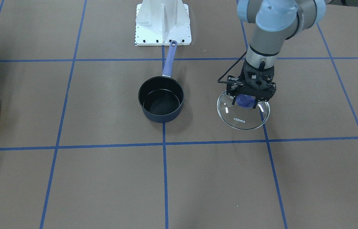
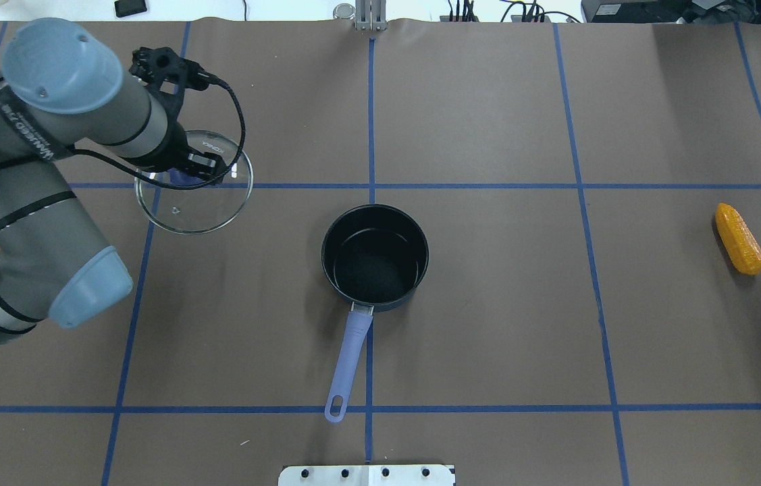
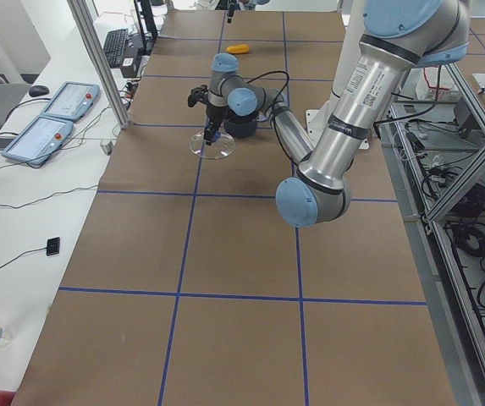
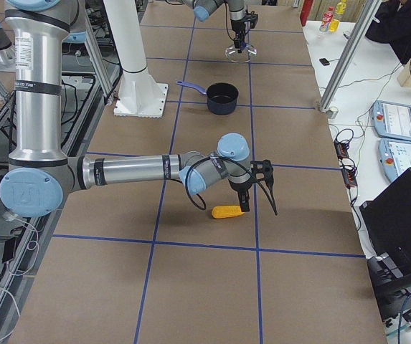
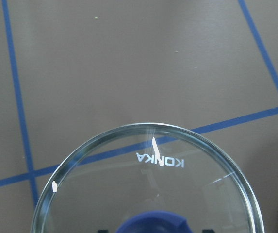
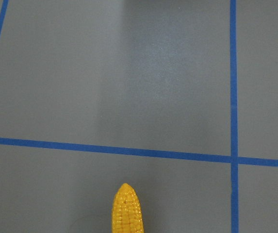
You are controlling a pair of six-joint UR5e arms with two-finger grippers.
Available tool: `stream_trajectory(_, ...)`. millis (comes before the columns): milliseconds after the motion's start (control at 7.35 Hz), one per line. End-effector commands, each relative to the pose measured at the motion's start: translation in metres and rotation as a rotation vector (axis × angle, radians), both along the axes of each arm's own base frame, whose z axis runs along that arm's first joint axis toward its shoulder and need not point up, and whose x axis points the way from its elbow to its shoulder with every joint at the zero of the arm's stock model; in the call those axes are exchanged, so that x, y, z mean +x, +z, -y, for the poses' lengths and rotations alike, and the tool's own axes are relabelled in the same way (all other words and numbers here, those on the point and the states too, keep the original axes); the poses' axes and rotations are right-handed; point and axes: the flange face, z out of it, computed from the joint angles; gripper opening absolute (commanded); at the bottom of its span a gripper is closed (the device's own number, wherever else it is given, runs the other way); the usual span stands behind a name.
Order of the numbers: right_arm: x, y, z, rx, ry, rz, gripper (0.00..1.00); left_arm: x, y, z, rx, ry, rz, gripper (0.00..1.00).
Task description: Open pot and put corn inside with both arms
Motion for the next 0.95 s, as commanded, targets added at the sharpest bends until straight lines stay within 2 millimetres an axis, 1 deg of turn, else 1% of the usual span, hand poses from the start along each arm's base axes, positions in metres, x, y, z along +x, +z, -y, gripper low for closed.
stream_trajectory(0,-0.01,-0.002,-0.002,0.008,-0.004,0.012,1.0,-0.019,0.072,-0.001,0.031,0.021,0.001,0.0)
stream_trajectory(136,-0.01,-0.001,-0.003,0.008,-0.007,0.011,1.0,-0.019,0.1,-0.002,0.043,0.028,-0.004,0.0)
stream_trajectory(272,-0.01,0.001,-0.004,0.008,-0.01,0.009,1.0,-0.025,0.137,-0.009,0.061,0.029,-0.02,0.0)
stream_trajectory(408,-0.01,0.002,-0.006,0.009,-0.011,0.008,1.0,-0.027,0.162,-0.015,0.055,0.049,-0.039,0.0)
stream_trajectory(544,-0.01,0.003,-0.006,0.006,-0.011,0.008,1.0,-0.026,0.168,-0.015,0.044,0.052,-0.04,0.0)
stream_trajectory(680,-0.009,0.003,-0.007,0.007,-0.012,0.007,1.0,-0.018,0.163,-0.014,0.028,0.039,-0.052,0.0)
stream_trajectory(817,-0.009,0.004,-0.007,0.006,-0.012,0.007,1.0,-0.012,0.173,-0.009,0.012,0.037,-0.043,0.0)
